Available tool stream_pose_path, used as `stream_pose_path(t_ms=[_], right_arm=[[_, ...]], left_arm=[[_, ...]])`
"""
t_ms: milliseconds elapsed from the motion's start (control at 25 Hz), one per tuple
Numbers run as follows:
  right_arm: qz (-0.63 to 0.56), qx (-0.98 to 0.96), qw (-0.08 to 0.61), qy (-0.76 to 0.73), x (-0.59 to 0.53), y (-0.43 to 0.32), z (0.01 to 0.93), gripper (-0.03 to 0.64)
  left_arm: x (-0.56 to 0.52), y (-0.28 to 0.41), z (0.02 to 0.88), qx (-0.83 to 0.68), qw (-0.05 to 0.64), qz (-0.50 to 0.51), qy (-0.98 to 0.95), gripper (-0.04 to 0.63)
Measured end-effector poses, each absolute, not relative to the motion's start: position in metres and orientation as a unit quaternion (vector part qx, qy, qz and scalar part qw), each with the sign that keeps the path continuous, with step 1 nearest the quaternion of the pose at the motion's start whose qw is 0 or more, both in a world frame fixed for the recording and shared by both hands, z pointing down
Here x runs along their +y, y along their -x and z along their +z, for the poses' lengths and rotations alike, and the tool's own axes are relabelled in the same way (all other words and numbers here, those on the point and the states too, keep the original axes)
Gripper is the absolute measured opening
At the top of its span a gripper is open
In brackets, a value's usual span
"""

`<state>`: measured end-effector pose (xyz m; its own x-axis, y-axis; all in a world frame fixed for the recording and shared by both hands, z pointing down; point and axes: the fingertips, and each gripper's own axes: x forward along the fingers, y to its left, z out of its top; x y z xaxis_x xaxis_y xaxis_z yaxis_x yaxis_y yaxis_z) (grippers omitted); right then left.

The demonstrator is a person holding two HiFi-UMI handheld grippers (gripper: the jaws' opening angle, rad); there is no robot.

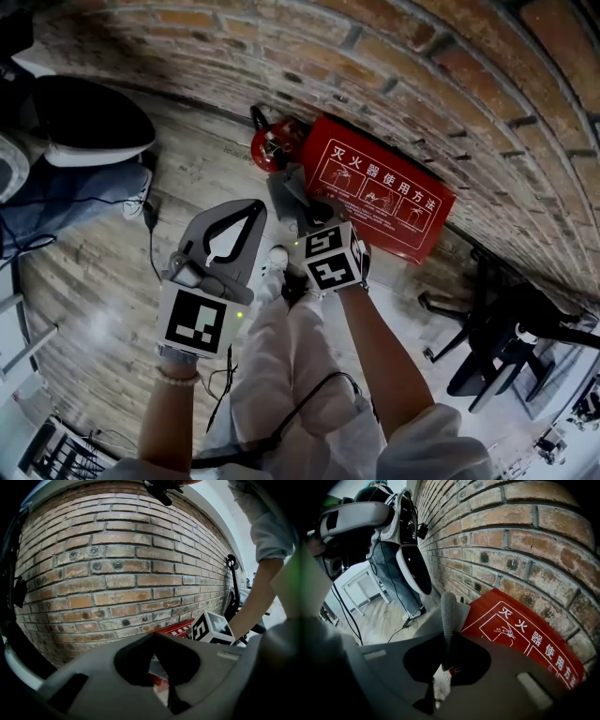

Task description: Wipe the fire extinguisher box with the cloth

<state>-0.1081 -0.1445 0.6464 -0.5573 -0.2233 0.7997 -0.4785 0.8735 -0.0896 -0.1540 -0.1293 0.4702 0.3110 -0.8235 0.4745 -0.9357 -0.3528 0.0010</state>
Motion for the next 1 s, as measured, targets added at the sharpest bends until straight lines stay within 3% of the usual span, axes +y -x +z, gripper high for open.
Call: stream_pose_path(t_ms=[1000], right_arm=[[0.166,-0.855,0.422,-0.252,-0.153,0.040,0.648,0.020]], left_arm=[[-0.138,0.106,0.469,-0.520,0.130,0.206,-0.819,-0.002]])
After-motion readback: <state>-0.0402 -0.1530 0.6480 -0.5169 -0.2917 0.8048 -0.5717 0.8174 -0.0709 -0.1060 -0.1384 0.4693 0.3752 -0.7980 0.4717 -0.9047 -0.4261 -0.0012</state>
